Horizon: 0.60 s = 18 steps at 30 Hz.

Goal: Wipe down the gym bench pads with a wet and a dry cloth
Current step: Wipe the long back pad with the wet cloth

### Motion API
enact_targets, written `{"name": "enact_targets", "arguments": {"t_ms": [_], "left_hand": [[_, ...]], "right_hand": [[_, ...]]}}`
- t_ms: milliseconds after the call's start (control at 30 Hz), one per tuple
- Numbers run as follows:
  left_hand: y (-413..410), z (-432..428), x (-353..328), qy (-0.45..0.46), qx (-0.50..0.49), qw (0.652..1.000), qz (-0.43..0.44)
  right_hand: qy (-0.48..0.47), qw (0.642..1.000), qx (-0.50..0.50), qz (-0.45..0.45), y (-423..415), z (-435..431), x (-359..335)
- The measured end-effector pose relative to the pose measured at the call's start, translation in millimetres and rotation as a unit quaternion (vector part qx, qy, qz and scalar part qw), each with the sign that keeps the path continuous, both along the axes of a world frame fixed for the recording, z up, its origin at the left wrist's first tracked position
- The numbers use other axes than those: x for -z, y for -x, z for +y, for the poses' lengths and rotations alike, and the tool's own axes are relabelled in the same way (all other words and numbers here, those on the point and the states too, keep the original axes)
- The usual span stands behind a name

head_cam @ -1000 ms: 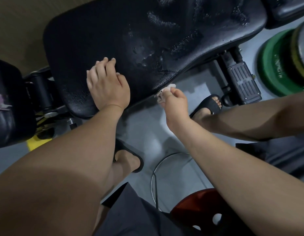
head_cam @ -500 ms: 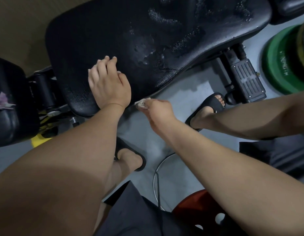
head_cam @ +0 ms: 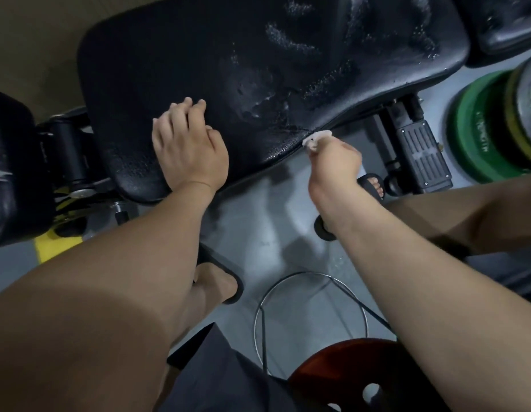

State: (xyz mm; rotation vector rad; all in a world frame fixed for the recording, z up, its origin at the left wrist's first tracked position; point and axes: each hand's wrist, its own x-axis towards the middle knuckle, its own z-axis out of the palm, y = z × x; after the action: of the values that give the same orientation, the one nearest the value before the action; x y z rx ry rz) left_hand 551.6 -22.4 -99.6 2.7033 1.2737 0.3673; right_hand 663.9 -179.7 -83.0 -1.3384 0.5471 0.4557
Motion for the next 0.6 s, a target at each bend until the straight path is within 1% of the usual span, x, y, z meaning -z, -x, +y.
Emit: {"name": "enact_targets", "arguments": {"t_ms": [33,133,200,233,267,333,367,433,500,567,600], "left_hand": [[-1,0,-1,0.003,0.001,1.000,-0.003],[-1,-1,-2,0.008,0.000,1.000,-0.007],[1,0,-2,0.006,0.001,1.000,-0.005],[2,0,-1,0.005,0.003,1.000,-0.004],[1,-1,-1,0.003,0.004,1.000,-0.004],[0,-1,0,0.001,0.002,1.000,-0.005],[-1,-1,-1,0.004,0.001,1.000,-0.008],[-1,-1,-1,0.007,-0.002,1.000,-0.009],[-1,-1,-2,0.006,-0.002,1.000,-0.009],[0,-1,-2,0.005,-0.001,1.000,-0.010],[0,-1,-1,0.003,-0.001,1.000,-0.008]], "right_hand": [[-0.001,1.000,-0.009,0.005,2,5,-4],[0.017,0.995,-0.088,-0.034,31,9,-3],[0.027,0.993,-0.113,-0.017,26,0,2],[0.044,0.993,-0.110,-0.013,13,-5,5],[0.059,0.994,-0.089,-0.017,-5,-6,3],[0.069,0.997,-0.015,-0.029,-32,-6,6],[0.088,0.995,-0.008,-0.035,-32,-3,7],[0.135,0.986,-0.074,-0.058,-3,0,3],[0.122,0.978,-0.158,-0.055,22,-3,3],[0.126,0.979,-0.155,-0.042,15,-5,4],[0.142,0.982,-0.116,-0.048,4,-4,5]]}}
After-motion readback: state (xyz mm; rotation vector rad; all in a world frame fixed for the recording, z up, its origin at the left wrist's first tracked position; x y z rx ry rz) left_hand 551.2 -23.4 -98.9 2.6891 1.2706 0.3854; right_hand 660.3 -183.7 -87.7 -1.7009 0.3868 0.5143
